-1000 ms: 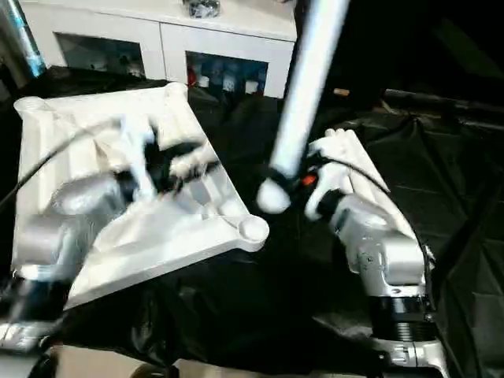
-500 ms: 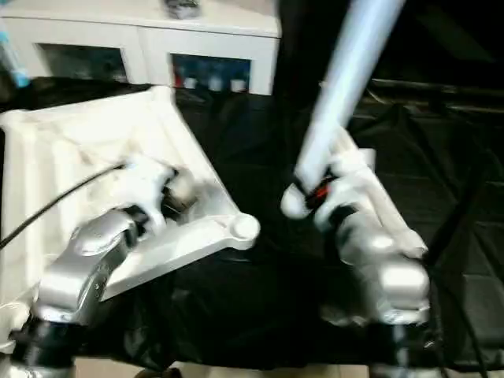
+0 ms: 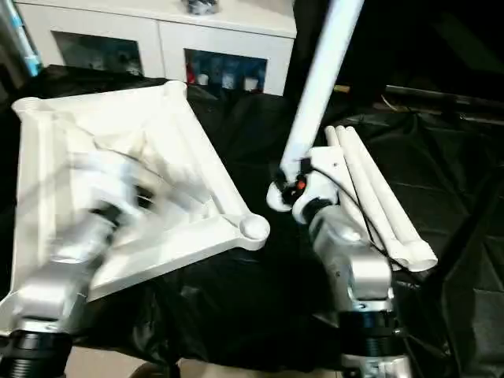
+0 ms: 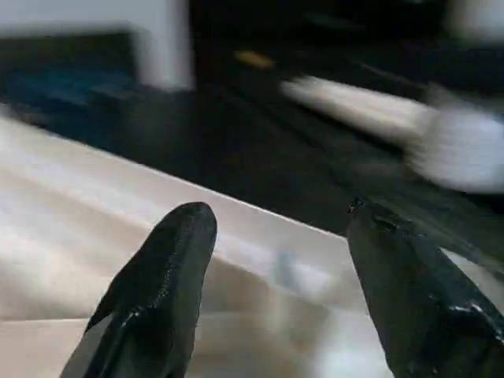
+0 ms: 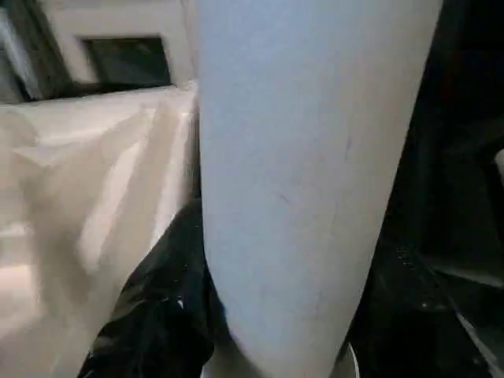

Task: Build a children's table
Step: Pick table leg, then insert table leg to table base

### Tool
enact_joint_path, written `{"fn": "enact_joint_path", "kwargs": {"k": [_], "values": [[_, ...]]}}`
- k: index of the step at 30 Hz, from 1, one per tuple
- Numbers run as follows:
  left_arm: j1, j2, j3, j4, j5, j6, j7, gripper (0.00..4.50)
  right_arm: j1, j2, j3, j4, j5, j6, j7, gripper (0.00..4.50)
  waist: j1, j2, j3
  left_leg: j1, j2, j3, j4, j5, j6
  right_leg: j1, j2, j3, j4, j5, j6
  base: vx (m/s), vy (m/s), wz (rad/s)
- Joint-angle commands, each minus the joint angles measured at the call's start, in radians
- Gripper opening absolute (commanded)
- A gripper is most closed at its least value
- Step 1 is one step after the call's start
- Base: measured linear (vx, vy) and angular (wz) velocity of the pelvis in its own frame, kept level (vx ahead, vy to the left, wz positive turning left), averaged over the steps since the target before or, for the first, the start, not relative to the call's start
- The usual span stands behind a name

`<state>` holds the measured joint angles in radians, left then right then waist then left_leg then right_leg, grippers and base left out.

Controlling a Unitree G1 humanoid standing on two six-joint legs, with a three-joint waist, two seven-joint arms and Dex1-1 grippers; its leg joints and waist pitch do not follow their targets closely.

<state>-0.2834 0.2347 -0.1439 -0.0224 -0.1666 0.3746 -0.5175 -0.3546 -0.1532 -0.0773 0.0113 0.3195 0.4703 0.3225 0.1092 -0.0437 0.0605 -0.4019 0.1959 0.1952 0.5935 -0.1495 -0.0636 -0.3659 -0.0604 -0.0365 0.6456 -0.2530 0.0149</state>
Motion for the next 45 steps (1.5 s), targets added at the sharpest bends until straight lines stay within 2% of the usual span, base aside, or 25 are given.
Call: {"fn": "enact_joint_path", "kwargs": {"k": [1,2,3,5,7,13,15,18,19,20,22,23,25,27,28,30,35,39,45], "values": [[-0.026,0.018,-0.051,0.024,-0.015,0.046,-0.089,3.05,0.01,-0.034,-0.007,-0.022,0.034,0.005,0.073,1.88,-0.008,0.019,-0.066,0.04,0.037,-0.023,-0.074,-0.22,-0.054,0.019,-0.07,0.042,-0.081,-0.001,-0.111,0.0,0.0,0.0],[-0.026,0.018,-0.051,0.024,-0.015,0.046,-0.089,3.05,0.01,-0.034,-0.007,-0.022,0.034,0.005,0.073,1.88,-0.009,0.015,-0.067,0.04,0.038,-0.024,-0.074,-0.218,-0.054,0.021,-0.071,0.042,-0.081,-0.007,-0.113,0.0,0.0,0.0],[-0.035,0.038,-0.107,0.048,0.012,0.083,-0.134,3.05,0.026,-0.076,0.022,-0.025,0.02,0.01,0.121,1.88,-0.012,0.016,-0.068,0.039,0.037,-0.024,-0.073,-0.213,-0.05,0.022,-0.069,0.042,-0.082,-0.013,-0.121,0.0,0.0,0.0],[-0.047,0.054,-0.155,0.075,0.054,0.111,-0.148,3.05,0.038,-0.1,0.025,-0.044,0.037,0.043,0.148,1.88,-0.017,0.016,-0.068,0.037,0.037,-0.024,-0.071,-0.197,-0.041,0.024,-0.069,0.043,-0.08,0.005,-0.131,0.0,0.0,0.0],[-0.063,0.055,-0.164,0.099,0.068,0.122,-0.137,3.05,0.039,-0.11,0.018,-0.051,0.049,0.054,0.157,1.88,-0.021,0.017,-0.07,0.036,0.037,-0.023,-0.069,-0.184,-0.029,0.024,-0.072,0.043,-0.08,0.019,-0.148,0.0,0.0,0.0],[-0.123,0.086,-0.174,0.144,0.095,0.233,-0.118,3.05,0.031,-0.136,0.004,-0.057,0.075,0.069,0.197,1.88,-0.021,0.019,-0.069,0.04,0.038,-0.023,-0.069,-0.199,-0.019,0.023,-0.072,0.041,-0.082,-0.012,-0.173,0.0,0.0,0.0],[-0.138,0.102,-0.17,0.125,0.088,0.296,-0.127,2.79,0.029,-0.148,0.009,-0.051,0.078,0.068,0.209,1.88,-0.021,0.018,-0.07,0.04,0.039,-0.022,-0.067,-0.191,-0.019,0.023,-0.072,0.041,-0.081,-0.011,-0.184,0.0,0.0,0.0],[-0.145,0.117,-0.156,0.074,0.075,0.38,-0.138,2.69,0.029,-0.157,0.019,-0.049,0.076,0.071,0.226,1.88,-0.021,0.017,-0.07,0.037,0.037,-0.022,-0.067,-0.177,-0.01,0.024,-0.072,0.04,-0.081,-0.01,-0.193,0.0,0.0,0.0],[-0.145,0.119,-0.154,0.064,0.069,0.396,-0.14,2.52,0.029,-0.157,0.02,-0.048,0.076,0.071,0.226,1.88,-0.022,0.014,-0.07,0.037,0.038,-0.021,-0.066,-0.176,-0.009,0.024,-0.071,0.04,-0.08,-0.009,-0.194,0.0,0.0,0.0],[-0.144,0.127,-0.154,0.042,0.066,0.428,-0.141,2.34,0.028,-0.157,0.02,-0.047,0.076,0.071,0.226,1.88,-0.021,0.017,-0.07,0.038,0.037,-0.022,-0.066,-0.173,-0.006,0.023,-0.071,0.04,-0.08,-0.009,-0.197,0.0,0.0,0.0],[-0.141,0.134,-0.147,0.002,0.059,0.48,-0.132,2.33,0.027,-0.158,0.022,-0.046,0.076,0.073,0.227,1.88,-0.02,0.018,-0.071,0.039,0.038,-0.022,-0.065,-0.17,-0.007,0.023,-0.07,0.04,-0.079,-0.006,-0.199,0.0,0.0,0.0],[-0.14,0.136,-0.143,-0.013,0.056,0.508,-0.126,2.3,0.025,-0.16,0.024,-0.044,0.076,0.072,0.227,1.88,-0.021,0.013,-0.07,0.039,0.039,-0.021,-0.066,-0.169,-0.007,0.022,-0.069,0.039,-0.079,-0.004,-0.201,0.0,0.0,0.0],[-0.14,0.136,-0.142,-0.016,0.055,0.514,-0.125,2.03,0.025,-0.16,0.024,-0.043,0.076,0.072,0.227,1.88,-0.019,0.016,-0.069,0.037,0.037,-0.021,-0.066,-0.168,-0.005,0.023,-0.069,0.039,-0.08,-0.008,-0.201,0.0,0.0,0.0],[-0.132,0.137,-0.135,-0.043,0.05,0.546,-0.117,1.94,0.02,-0.162,0.028,-0.035,0.072,0.07,0.228,1.88,-0.019,0.009,-0.068,0.037,0.037,-0.02,-0.067,-0.173,-0.004,0.023,-0.07,0.039,-0.082,-0.024,-0.197,0.0,0.0,0.0],[-0.124,0.141,-0.134,-0.063,0.051,0.569,-0.111,1.91,0.016,-0.163,0.032,-0.029,0.068,0.071,0.232,1.88,-0.019,0.01,-0.068,0.037,0.037,-0.021,-0.067,-0.173,-0.004,0.023,-0.07,0.04,-0.083,-0.033,-0.194,0.0,0.0,0.0],[-0.122,0.142,-0.132,-0.073,0.047,0.585,-0.111,1.59,0.013,-0.163,0.033,-0.026,0.067,0.071,0.234,1.88,-0.019,0.008,-0.067,0.037,0.037,-0.02,-0.066,-0.175,-0.003,0.022,-0.07,0.04,-0.084,-0.045,-0.19,0.0,0.0,0.0],[-0.108,0.146,-0.141,-0.112,0.033,0.61,-0.113,1.29,0.003,-0.157,0.041,-0.015,0.068,0.07,0.243,1.88,-0.019,0.007,-0.067,0.036,0.037,-0.021,-0.067,-0.171,-0.003,0.021,-0.069,0.039,-0.085,-0.057,-0.182,0.0,0.0,0.0],[-0.098,0.155,-0.159,-0.101,0.041,0.561,-0.122,1.05,-0.006,-0.154,0.047,-0.009,0.072,0.07,0.251,1.88,-0.018,0.009,-0.068,0.036,0.037,-0.021,-0.067,-0.17,-0.003,0.021,-0.07,0.04,-0.085,-0.059,-0.174,0.0,0.0,0.0],[-0.093,0.172,-0.192,-0.075,0.046,0.522,-0.151,0.45,-0.014,-0.152,0.054,0.007,0.076,0.065,0.265,1.88,-0.018,0.009,-0.066,0.037,0.036,-0.021,-0.068,-0.183,-0.008,0.018,-0.069,0.04,-0.088,-0.074,-0.171,0.0,0.0,0.0]]}}
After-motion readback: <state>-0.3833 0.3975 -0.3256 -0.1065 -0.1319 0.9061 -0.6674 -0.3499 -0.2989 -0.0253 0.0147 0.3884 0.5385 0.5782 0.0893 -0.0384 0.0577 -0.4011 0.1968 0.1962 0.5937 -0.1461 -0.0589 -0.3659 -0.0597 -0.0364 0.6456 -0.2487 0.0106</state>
